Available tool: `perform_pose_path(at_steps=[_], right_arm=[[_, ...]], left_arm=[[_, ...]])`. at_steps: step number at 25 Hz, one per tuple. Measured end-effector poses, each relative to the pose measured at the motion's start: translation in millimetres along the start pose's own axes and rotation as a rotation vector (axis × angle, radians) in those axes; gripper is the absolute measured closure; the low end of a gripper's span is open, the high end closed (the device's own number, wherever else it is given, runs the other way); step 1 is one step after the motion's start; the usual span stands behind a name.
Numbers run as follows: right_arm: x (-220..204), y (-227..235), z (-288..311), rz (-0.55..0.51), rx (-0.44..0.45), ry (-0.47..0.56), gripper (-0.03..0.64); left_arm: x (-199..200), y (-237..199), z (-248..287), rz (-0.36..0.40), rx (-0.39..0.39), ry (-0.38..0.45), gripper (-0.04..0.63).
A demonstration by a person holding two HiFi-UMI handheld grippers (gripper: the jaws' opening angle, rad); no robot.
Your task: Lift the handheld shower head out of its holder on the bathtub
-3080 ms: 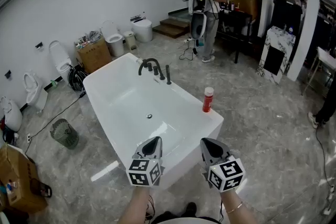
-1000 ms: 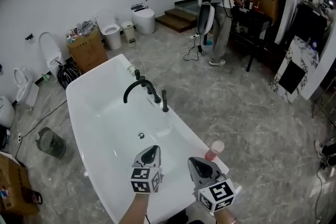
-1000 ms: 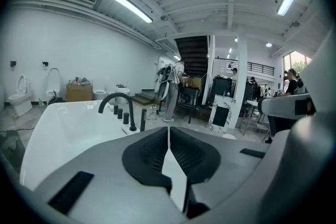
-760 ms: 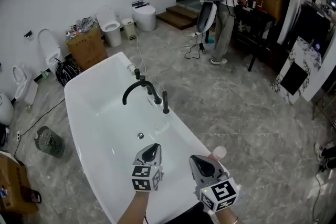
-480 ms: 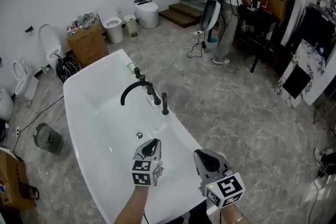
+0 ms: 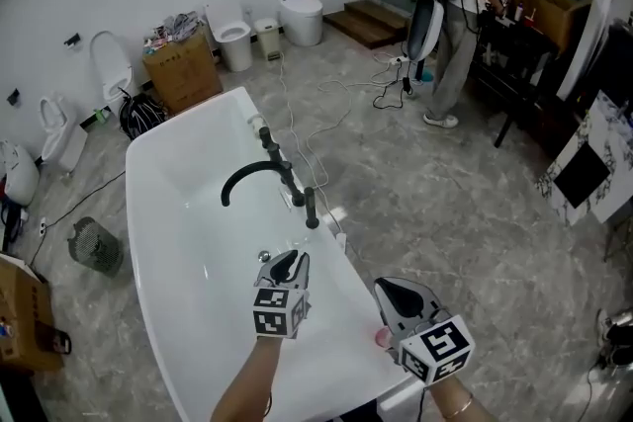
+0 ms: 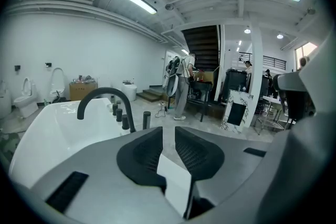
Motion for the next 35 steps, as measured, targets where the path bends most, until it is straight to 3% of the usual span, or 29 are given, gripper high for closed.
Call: perform_pose_path(at_steps=[7,15,20,35], right_arm=[[-10,80,44,0.011,0.062,-0.028,0.611],[-38,137,101,0.048,0.099,-0.058,0.611],[-65,173,126,0.094,0.085,-0.071,0.611],[-127,224,170,0.122,0.063,-0.127,0.611]], left_arm=[[-12,-9,76,-0.025,0.06,-0.021,0.473],[-27,-34,166,-0.021,0.105,-0.052,0.449],[-41,-50,222,-0.057,0.131,-0.058,0.433],[-84,-89,332,-0.033,0.173,-0.132,0.399]])
Point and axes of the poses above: the fingertips, and each gripper's own axes: z forward along the fingers, y to its right, x out of its top, the point moved 7 cm from there along -z, backward along the fingers, and after that the axes turned 3 degrees about y, right-handed, at the moved point
